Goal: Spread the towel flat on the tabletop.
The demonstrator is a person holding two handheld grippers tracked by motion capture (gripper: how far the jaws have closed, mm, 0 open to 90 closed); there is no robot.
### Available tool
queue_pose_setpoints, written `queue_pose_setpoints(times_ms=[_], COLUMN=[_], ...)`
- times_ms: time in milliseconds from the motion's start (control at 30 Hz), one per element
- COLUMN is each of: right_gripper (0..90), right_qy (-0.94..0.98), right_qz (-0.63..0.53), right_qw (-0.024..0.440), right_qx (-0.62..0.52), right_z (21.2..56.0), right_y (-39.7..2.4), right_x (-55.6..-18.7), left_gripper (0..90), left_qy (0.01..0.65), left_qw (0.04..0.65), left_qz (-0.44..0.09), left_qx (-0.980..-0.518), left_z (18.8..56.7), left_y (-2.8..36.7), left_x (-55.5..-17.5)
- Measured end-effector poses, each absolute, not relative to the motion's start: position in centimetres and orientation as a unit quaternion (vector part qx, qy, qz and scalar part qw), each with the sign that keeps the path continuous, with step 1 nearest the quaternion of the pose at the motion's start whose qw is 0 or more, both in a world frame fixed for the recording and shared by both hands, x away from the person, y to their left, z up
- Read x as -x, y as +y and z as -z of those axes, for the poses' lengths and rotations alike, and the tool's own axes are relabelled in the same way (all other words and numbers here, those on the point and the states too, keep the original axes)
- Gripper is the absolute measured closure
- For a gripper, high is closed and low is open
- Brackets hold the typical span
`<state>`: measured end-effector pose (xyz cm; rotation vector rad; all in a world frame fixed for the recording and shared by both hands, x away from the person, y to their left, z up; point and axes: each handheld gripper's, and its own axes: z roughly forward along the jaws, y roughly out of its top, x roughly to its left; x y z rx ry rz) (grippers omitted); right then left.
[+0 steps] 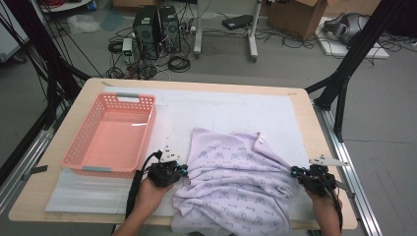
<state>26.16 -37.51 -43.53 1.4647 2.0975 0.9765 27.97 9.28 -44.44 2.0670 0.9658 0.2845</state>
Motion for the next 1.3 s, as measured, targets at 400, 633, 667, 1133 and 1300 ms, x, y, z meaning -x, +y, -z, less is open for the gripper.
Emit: queue_pose_setpoints(times_ms=[400,633,667,1133,1300], right_gripper=[60.7,59.2,63.9,67.0,64.0], right_qy=[0.775,0.842,0.848,0.680,0.698], right_qz=[-0.366,-0.312,-0.302,-0.286,-0.321], right_qw=[0.239,0.228,0.229,0.318,0.295], right_qx=[-0.457,-0.377,-0.370,-0.595,-0.568], right_z=[42.1,42.9,43.2,41.7,41.3], right_y=[-33.3,-29.0,-28.6,-40.1,-40.8], right_x=[-29.0,-33.1,-33.8,-35.4,-33.5], left_gripper=[49.7,49.8,49.7,47.9,47.1], left_qy=[0.382,0.373,0.378,0.411,0.435], left_qw=[0.444,0.440,0.446,0.423,0.411], left_qz=[-0.136,-0.138,-0.139,-0.169,-0.175], left_qx=[-0.799,-0.805,-0.800,-0.790,-0.782], left_z=[43.7,43.7,43.7,43.8,45.1], left_y=[6.9,5.8,5.8,5.6,5.4], left_x=[-31.8,-34.4,-34.6,-37.1,-38.1])
